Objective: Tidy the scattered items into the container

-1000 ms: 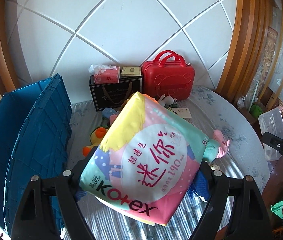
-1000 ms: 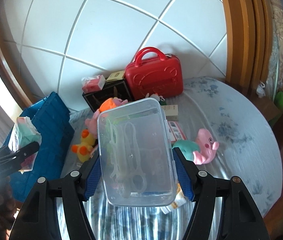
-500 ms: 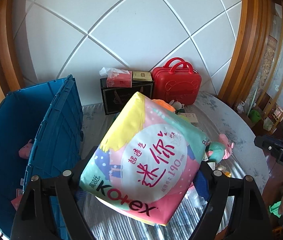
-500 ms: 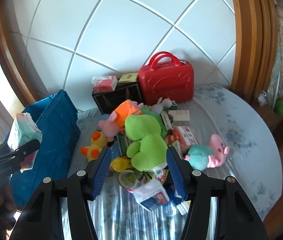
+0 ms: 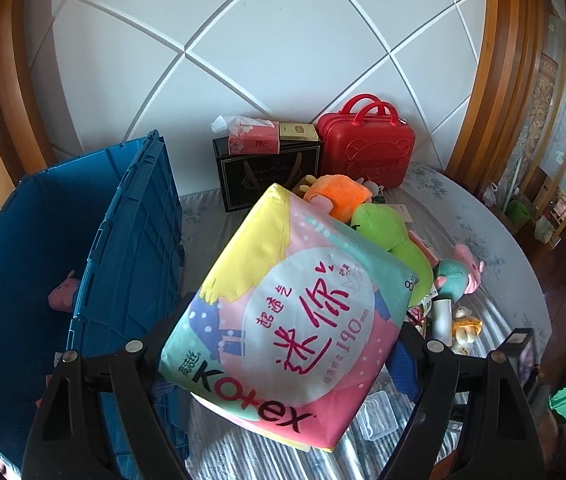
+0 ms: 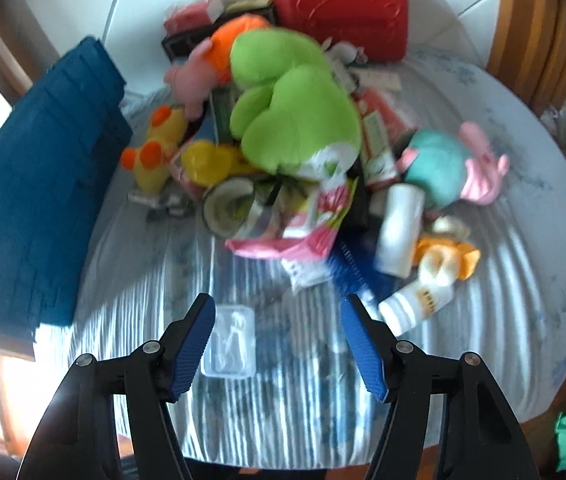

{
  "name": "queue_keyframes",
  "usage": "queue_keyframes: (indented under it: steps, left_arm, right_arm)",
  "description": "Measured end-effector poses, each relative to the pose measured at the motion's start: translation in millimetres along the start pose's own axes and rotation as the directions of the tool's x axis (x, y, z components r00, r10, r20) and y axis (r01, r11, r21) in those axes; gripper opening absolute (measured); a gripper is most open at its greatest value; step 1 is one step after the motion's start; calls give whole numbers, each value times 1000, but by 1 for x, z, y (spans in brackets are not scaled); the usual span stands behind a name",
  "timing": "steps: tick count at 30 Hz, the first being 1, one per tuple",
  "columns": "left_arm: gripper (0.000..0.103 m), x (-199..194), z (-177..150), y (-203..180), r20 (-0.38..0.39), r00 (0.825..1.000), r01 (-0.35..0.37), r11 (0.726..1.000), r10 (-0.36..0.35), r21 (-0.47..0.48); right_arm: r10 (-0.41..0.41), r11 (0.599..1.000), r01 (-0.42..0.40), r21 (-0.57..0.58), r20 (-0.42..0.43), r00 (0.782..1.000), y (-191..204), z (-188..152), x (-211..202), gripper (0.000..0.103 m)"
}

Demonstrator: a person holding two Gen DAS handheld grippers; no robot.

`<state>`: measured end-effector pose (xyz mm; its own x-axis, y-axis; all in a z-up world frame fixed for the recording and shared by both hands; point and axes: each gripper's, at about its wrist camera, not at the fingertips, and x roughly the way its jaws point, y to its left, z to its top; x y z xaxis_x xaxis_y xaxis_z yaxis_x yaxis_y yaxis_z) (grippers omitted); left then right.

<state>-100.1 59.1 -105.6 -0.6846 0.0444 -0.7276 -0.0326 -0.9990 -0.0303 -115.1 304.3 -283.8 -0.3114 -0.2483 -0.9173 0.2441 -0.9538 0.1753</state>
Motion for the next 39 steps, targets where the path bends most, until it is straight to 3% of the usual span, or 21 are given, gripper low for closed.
queue_keyframes:
  steps: [3,10,19,26,31,39]
  left_arm:
    - [83,3,-7,4,-21,1000,-16,1000,16,4]
    - [83,-2,-16,13,-39,998,-49,999,49,15]
    - [83,-5,-18,12,-40,998,-42,999,43,25]
    - [83,-6,-12,3,-24,1000,-8,1000,8,18]
    - [83,-14,-4,-8,9,1000,23,1000,-23,19]
    - [83,-30,7,-23,54,997,57,998,-58,20]
  right_arm:
    - [22,1000,-23,-7,-95,995,15,-16,50,65]
    - [-3,997,-14,-77,-213,977,46,-37,125,65]
    - [-15,996,-6,-84,-248,969,50,-49,145,62]
    - [-17,999,11,-41,-160,987,31,-44,92,62]
    - [-37,998,40,49,-42,998,2,-34,22,62]
    - [-85,988,61,138,173,981,-14,13,-89,62]
